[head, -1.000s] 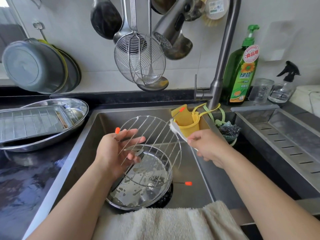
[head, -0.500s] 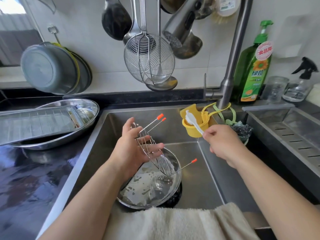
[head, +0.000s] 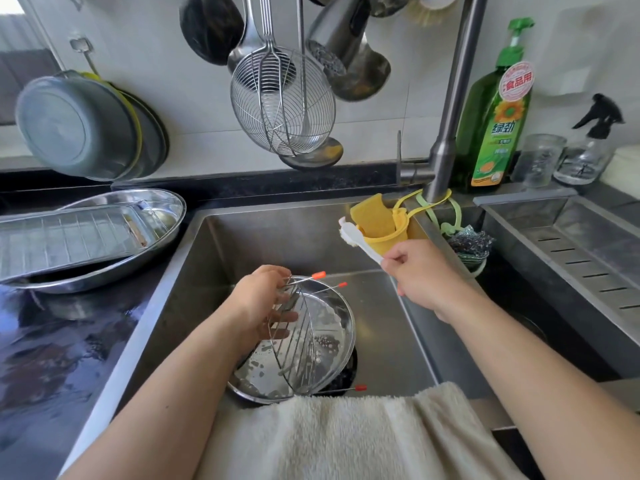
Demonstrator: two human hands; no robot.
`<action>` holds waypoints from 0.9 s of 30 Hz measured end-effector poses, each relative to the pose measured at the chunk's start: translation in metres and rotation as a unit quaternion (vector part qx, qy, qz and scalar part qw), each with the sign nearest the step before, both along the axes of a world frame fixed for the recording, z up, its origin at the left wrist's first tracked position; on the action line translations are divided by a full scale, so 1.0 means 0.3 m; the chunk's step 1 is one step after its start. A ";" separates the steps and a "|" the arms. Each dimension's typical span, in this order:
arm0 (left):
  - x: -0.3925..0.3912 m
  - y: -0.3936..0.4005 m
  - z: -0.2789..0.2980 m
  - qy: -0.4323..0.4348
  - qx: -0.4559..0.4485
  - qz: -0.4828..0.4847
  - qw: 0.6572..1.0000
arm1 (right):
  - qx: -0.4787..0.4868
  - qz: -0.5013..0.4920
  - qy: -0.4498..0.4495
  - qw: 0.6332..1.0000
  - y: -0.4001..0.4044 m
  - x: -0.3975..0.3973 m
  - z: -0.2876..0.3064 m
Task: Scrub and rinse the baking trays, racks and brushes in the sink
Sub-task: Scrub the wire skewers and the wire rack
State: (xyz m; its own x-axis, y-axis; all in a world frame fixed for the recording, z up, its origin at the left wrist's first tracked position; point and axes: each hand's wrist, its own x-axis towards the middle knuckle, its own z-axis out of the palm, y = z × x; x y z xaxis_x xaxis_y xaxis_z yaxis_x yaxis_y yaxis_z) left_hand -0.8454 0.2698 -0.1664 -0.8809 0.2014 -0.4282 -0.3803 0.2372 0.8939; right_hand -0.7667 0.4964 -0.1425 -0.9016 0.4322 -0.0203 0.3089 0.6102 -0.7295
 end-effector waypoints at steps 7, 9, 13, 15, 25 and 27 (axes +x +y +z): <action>-0.004 -0.007 0.028 -0.063 0.065 -0.006 0.996 | -0.009 0.033 -0.013 0.999 -0.015 -0.009 -0.017; 0.010 0.009 0.034 -0.007 -0.006 -0.008 1.000 | -0.012 0.030 -0.004 0.999 -0.007 -0.010 -0.020; -0.011 -0.037 -0.001 0.225 -0.347 -0.161 0.896 | -0.003 0.018 -0.001 1.000 0.006 -0.010 -0.024; -0.012 -0.059 0.004 0.283 -0.444 -0.194 0.828 | 0.004 0.003 0.005 1.000 0.011 -0.015 -0.031; -0.046 -0.066 0.008 0.217 -0.053 0.045 0.974 | -0.018 0.072 0.104 0.992 -0.042 -0.013 -0.004; -0.034 -0.060 0.024 0.113 0.077 0.074 0.988 | -0.006 0.121 0.069 0.990 -0.065 -0.006 -0.012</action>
State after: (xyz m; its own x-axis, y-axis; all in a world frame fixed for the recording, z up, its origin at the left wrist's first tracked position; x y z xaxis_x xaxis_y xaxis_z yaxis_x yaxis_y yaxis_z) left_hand -0.8555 0.2517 -0.1591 -0.9753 0.1118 -0.1905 -0.1861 0.0482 0.9813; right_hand -0.7684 0.4770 -0.1461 -0.9730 0.2041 0.1076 0.0512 0.6456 -0.7620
